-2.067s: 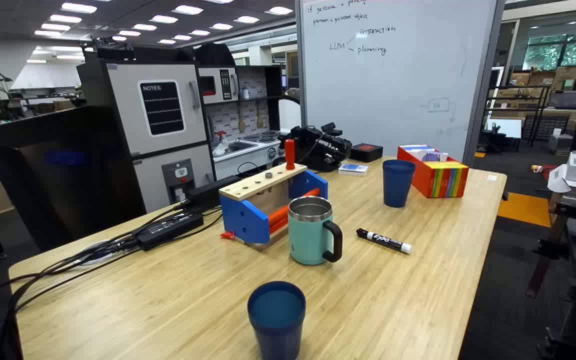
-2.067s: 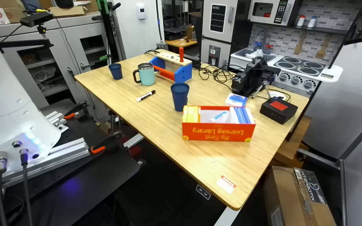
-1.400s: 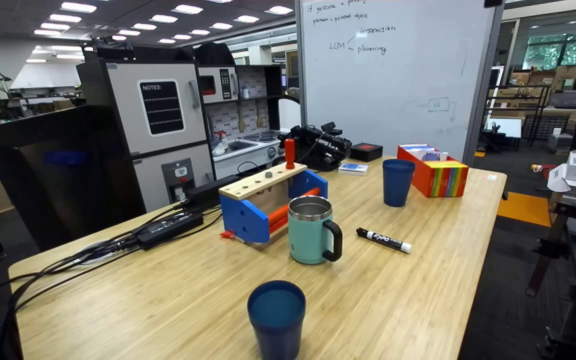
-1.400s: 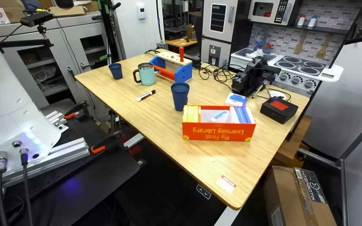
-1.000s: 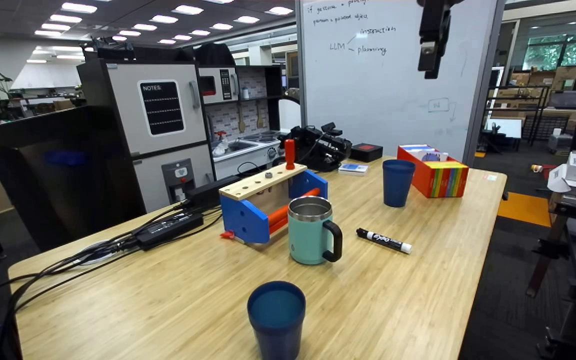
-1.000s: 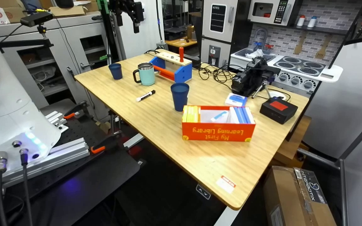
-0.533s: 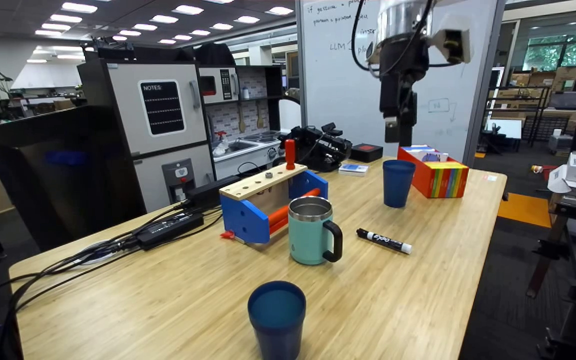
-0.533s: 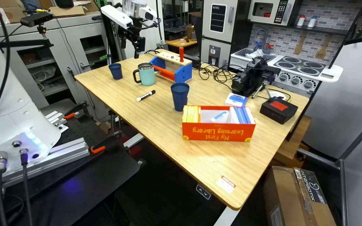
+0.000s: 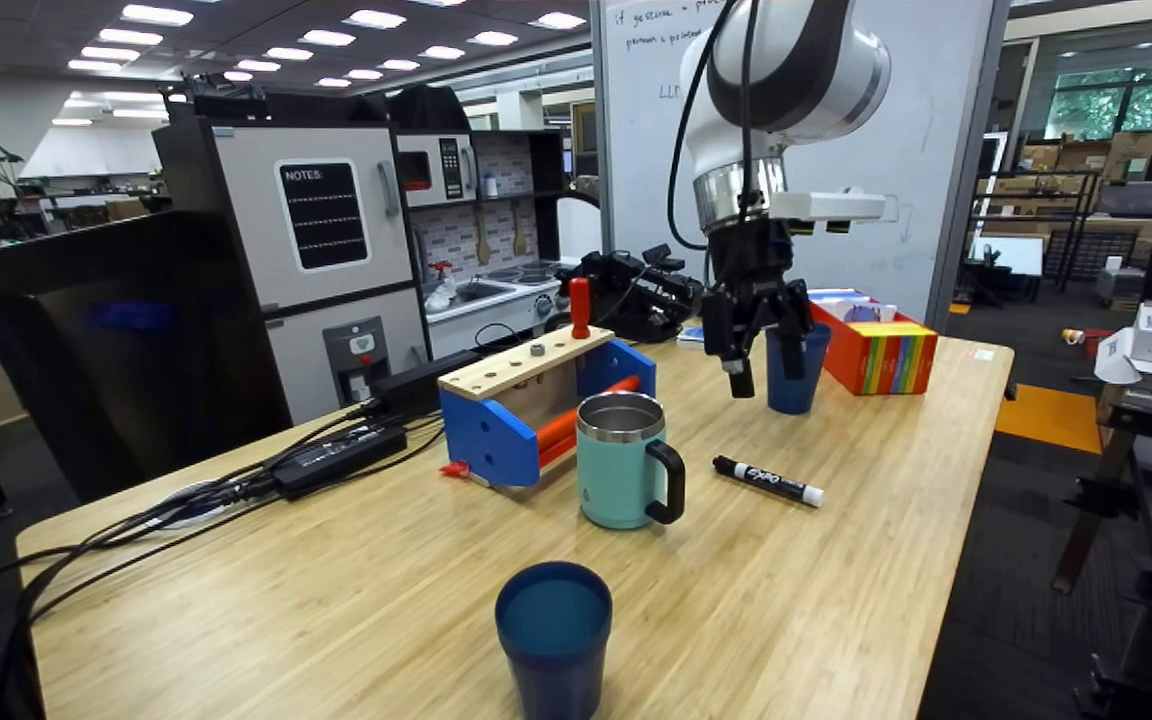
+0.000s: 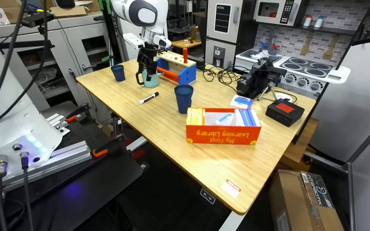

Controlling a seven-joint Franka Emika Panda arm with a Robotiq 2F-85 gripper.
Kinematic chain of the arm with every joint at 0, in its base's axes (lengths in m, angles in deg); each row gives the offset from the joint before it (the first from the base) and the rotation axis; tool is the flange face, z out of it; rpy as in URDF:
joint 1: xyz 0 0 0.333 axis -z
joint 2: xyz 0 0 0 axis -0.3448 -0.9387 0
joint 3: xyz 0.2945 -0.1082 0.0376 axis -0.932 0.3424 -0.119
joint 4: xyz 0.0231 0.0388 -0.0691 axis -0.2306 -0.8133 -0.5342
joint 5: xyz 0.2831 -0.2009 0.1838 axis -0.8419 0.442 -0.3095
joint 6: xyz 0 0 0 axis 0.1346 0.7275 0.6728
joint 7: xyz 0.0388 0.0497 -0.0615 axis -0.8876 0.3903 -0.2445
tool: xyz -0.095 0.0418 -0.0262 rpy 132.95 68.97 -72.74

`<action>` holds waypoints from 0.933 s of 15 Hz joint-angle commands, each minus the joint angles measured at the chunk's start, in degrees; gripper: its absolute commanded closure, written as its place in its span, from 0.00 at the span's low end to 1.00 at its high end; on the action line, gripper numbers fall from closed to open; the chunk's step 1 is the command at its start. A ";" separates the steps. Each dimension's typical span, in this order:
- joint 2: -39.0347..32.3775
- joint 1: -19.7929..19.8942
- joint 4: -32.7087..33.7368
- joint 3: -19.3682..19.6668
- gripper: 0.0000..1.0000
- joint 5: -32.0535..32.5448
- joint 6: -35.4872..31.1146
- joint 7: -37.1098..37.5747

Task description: Put the marker inside the cup

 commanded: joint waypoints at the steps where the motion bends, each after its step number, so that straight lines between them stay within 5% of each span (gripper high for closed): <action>1: -0.26 1.16 0.15 -1.16 0.00 0.65 0.06 0.44; 6: 0.56 1.11 0.01 -1.41 0.00 0.60 0.07 0.41; 14: -5.75 -4.68 -2.72 0.95 0.00 9.47 -13.67 12.80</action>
